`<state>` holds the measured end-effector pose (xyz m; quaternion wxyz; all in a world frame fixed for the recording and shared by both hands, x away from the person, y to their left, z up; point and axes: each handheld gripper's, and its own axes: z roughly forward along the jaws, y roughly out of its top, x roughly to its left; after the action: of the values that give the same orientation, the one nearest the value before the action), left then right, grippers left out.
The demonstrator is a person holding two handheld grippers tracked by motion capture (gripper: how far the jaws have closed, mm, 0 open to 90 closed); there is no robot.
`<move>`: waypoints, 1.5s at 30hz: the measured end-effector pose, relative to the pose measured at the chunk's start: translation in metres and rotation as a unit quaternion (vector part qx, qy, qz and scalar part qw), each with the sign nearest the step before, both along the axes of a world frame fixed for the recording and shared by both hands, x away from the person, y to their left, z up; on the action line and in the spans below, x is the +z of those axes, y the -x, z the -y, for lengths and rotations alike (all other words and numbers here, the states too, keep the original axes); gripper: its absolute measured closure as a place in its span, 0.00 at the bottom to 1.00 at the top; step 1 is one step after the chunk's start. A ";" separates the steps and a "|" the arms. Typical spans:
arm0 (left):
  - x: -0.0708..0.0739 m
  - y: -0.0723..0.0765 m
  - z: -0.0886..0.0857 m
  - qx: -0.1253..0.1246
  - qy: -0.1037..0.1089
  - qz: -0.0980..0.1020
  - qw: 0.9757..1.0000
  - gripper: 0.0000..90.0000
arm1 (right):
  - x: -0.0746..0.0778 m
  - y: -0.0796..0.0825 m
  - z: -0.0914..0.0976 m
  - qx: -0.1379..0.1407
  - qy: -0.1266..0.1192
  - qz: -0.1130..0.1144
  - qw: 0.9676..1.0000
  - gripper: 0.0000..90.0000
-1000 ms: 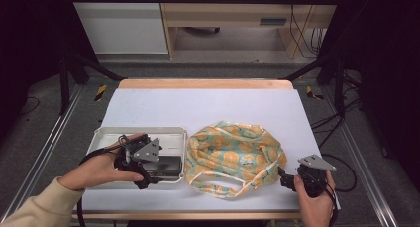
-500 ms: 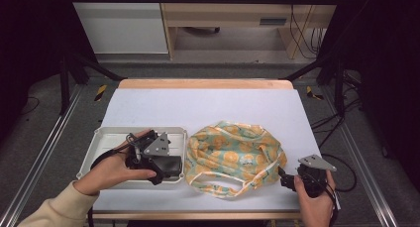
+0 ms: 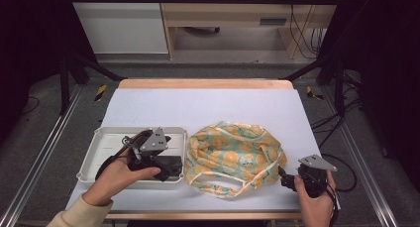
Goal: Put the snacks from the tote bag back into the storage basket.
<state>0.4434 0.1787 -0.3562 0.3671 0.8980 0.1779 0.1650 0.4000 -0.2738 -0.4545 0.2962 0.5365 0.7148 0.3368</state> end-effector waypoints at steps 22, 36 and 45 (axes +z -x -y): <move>-0.011 -0.034 -0.065 0.165 0.041 0.019 0.985 0.07 | 0.000 0.000 0.001 0.003 0.003 0.004 1.000 0.09; -0.034 -0.045 -0.106 0.218 0.057 0.003 0.974 0.07 | 0.000 -0.002 -0.002 0.008 0.004 0.002 1.000 0.09; -0.047 -0.052 -0.129 0.261 0.067 -0.001 0.963 0.08 | 0.000 -0.002 -0.002 0.010 0.004 0.001 1.000 0.09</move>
<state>0.4954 0.3080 -0.4029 0.3705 0.7938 0.4174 0.2417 0.4017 -0.2719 -0.4542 0.2962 0.5276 0.7212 0.3373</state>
